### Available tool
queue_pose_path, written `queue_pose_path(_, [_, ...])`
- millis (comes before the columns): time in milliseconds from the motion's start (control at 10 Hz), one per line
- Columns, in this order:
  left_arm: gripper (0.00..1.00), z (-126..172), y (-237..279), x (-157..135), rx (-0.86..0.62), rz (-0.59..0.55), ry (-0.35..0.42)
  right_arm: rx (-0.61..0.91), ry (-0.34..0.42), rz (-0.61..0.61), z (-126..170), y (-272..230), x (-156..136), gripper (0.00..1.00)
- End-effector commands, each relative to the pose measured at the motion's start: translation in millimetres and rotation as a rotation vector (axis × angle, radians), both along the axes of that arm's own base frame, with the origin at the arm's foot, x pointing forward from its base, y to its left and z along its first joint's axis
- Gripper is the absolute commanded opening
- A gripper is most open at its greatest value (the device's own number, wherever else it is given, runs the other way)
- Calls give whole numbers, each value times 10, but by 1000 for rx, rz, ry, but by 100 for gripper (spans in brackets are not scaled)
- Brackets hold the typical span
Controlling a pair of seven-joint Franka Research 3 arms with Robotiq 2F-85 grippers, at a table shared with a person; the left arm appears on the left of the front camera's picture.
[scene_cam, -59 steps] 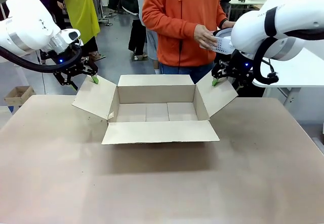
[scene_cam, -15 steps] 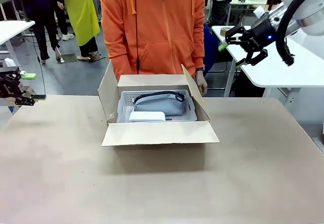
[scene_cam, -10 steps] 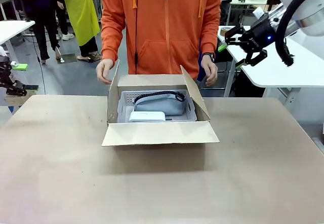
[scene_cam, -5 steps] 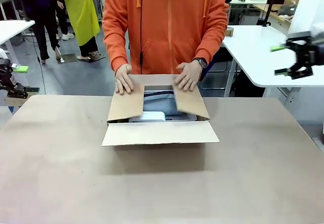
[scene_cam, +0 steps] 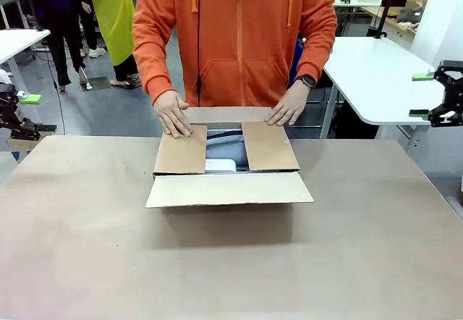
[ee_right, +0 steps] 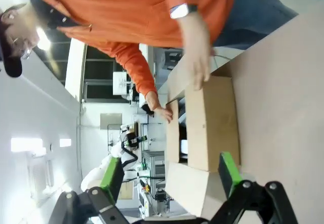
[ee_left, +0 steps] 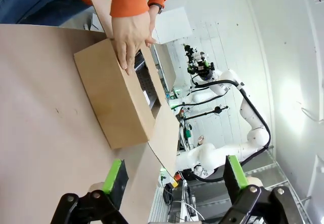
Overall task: Pack the gift set into the box.
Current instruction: Lift both hands away from the flaps of the Package Box, then press and hold the closed box until the human finishes sealing it.
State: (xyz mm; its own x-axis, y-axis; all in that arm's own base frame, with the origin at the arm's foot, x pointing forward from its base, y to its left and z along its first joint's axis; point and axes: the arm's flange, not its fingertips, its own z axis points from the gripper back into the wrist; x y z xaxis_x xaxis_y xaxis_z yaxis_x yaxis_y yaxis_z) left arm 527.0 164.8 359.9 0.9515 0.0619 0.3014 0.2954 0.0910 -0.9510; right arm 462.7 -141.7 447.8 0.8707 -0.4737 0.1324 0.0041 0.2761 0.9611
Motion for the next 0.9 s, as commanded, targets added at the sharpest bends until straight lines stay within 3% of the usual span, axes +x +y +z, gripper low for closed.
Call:
queue_pose_path(0, [100,5,-13,-55,19,-5,-20,8,-20,29,110,5,-18,100])
queue_pose_path(800, [100,5,-13,-55,19,-5,-20,8,-20,29,110,5,-18,100])
